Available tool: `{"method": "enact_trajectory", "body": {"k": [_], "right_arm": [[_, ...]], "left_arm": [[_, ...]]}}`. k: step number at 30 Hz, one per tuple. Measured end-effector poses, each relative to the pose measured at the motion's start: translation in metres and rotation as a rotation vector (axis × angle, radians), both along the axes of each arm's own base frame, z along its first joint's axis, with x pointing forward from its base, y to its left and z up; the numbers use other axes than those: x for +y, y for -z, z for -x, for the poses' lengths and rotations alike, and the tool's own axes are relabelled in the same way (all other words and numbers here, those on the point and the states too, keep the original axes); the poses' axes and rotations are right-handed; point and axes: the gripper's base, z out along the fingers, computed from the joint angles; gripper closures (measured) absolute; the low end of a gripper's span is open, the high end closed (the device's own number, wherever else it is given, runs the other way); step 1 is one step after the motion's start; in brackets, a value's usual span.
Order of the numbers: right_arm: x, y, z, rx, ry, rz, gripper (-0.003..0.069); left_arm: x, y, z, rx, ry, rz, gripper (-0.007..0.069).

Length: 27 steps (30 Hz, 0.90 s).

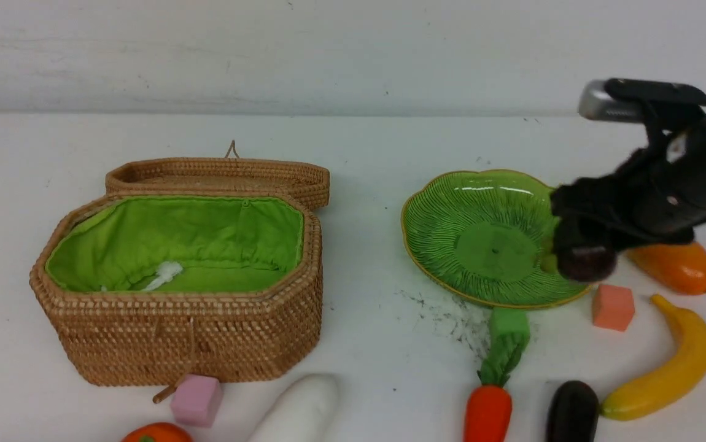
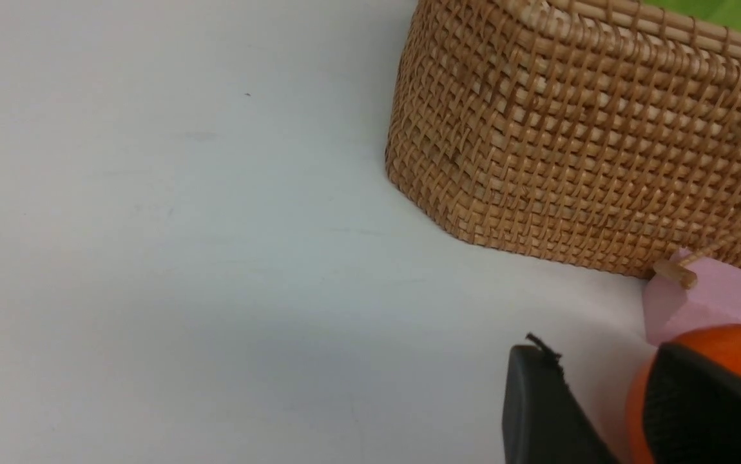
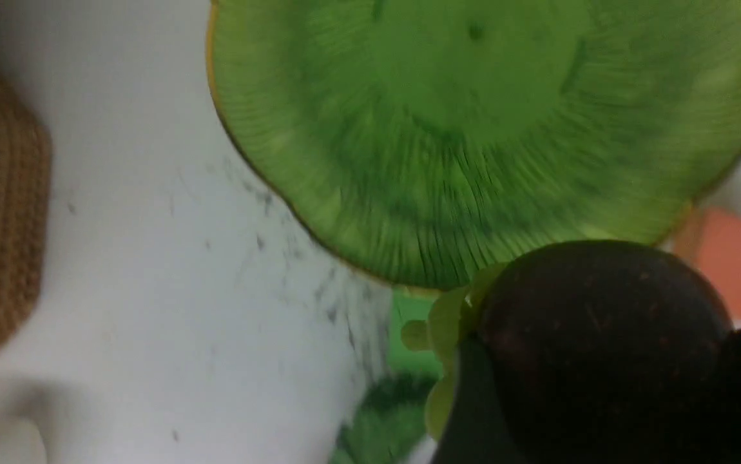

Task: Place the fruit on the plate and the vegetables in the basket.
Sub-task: Use the right arm to grab a mangosteen and put it into the right plate

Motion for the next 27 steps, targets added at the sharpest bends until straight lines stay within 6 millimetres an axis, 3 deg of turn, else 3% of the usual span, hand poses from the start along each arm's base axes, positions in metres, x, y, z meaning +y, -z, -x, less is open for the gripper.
{"method": "enact_trajectory", "body": {"k": [5,12,13,17,23,27], "right_arm": [[0.007,0.026,-0.068,-0.031,0.067,-0.085,0.0188],[-0.005,0.069,-0.134,-0.058,0.157,-0.137,0.0188],[-0.005,0.069,-0.134,-0.060,0.157,-0.137,0.0188],[-0.008,0.100,-0.147,-0.013,0.172,-0.126,0.0188],[-0.008,0.099,-0.145,0.026,0.165,-0.121,0.0179],[-0.009,0.088,-0.142,0.025,0.158,-0.121,0.0039]], "left_arm": [[0.000,0.000,0.000,0.000,0.000,0.000,0.0386],[0.000,0.000,0.000,0.000,0.000,0.000,0.0386],[0.000,0.000,0.000,0.000,0.000,0.000,0.0386],[0.000,0.000,0.000,0.000,0.000,0.000,0.0386],[0.000,0.000,0.000,0.000,0.000,0.000,0.0386],[0.000,0.000,0.000,0.000,0.000,0.000,0.0386]]}}
